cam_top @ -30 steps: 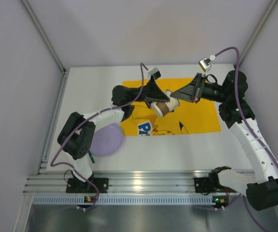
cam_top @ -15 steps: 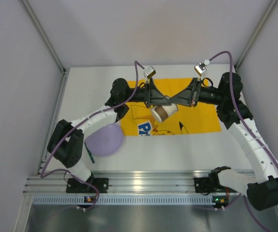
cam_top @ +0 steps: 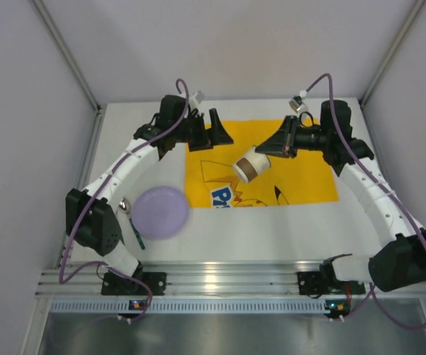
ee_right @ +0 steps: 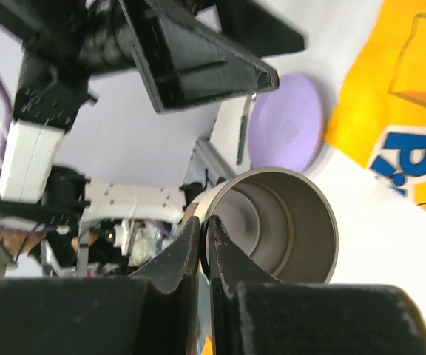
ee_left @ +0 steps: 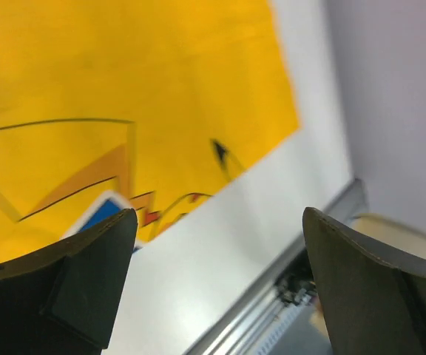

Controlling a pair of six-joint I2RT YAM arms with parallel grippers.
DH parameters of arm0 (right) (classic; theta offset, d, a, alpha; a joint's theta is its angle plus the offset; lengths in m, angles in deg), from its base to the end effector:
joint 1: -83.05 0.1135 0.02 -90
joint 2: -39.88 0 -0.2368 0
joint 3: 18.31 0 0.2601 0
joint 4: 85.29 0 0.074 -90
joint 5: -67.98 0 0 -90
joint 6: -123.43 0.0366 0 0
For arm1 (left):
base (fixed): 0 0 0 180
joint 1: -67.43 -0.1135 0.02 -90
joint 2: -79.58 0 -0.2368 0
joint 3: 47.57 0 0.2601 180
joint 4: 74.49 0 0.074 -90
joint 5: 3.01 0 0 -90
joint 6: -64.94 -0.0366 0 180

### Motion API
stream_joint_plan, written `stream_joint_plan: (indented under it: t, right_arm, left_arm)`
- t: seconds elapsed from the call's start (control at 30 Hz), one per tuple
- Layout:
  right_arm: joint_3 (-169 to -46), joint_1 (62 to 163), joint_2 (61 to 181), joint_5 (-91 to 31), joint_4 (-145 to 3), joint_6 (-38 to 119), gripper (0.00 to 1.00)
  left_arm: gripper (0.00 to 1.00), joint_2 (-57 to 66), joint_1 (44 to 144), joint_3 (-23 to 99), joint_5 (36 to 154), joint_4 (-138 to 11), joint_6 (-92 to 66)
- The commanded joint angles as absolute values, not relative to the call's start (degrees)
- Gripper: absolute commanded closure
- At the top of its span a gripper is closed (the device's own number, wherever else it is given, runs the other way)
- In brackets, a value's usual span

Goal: Set the dinner table for one person

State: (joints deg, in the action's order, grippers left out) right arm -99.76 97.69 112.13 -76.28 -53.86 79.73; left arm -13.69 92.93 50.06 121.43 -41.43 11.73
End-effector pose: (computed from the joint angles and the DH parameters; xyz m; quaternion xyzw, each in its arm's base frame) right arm 0.2758 0.1028 0.3445 -0.0431 0.7802 0.5779 0.2357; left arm 0.3379 -0.1841 0.3197 0.0694 0.8326 -0.4698 0.2850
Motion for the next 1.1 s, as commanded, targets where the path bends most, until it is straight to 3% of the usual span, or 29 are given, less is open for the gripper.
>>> stream_joint_plan:
  t: [0.0,0.07,0.2,0.27,0.47,0.67,1.07]
  right_arm:
    - [-109.3,95.2,116.3,-70.3,-45.2,71.8,1.0]
    - [-114.3,93.3,121.7,-62.8,-35.0,64.5,1.0]
    - [-128.5,91.8,131.7,-32.5,-25.1,59.3,1.0]
    - [-132.2,90.8,137.2,-20.0,-23.4,59.3,1.0]
    - [-147.5,88.2,152.7,1.5,-22.4,59.4,1.0]
    - [-160.7,87.7,165.6,9.2,-24.0,59.4,1.0]
    - [-158.8,88.9,170.9,10.6,-34.3,61.9,1.0]
  left_arm:
    - [0.02,-12.4,92.9,53.7,91.7,-19.0,0.6]
    - [0.02,-10.6,92.9,53.7,79.5,-16.6,0.3]
    - [0.02,-5.6,92.9,51.9,68.5,-14.3,-0.6]
    - [0.02,-2.2,92.9,49.6,65.6,-14.2,-0.7]
    - [0.02,3.7,92.5,43.3,60.4,-11.2,-0.5]
    - [0.02,10.0,90.2,35.7,62.9,-8.9,2.6]
    - [0.01,18.6,89.4,30.9,63.4,-6.1,3.9]
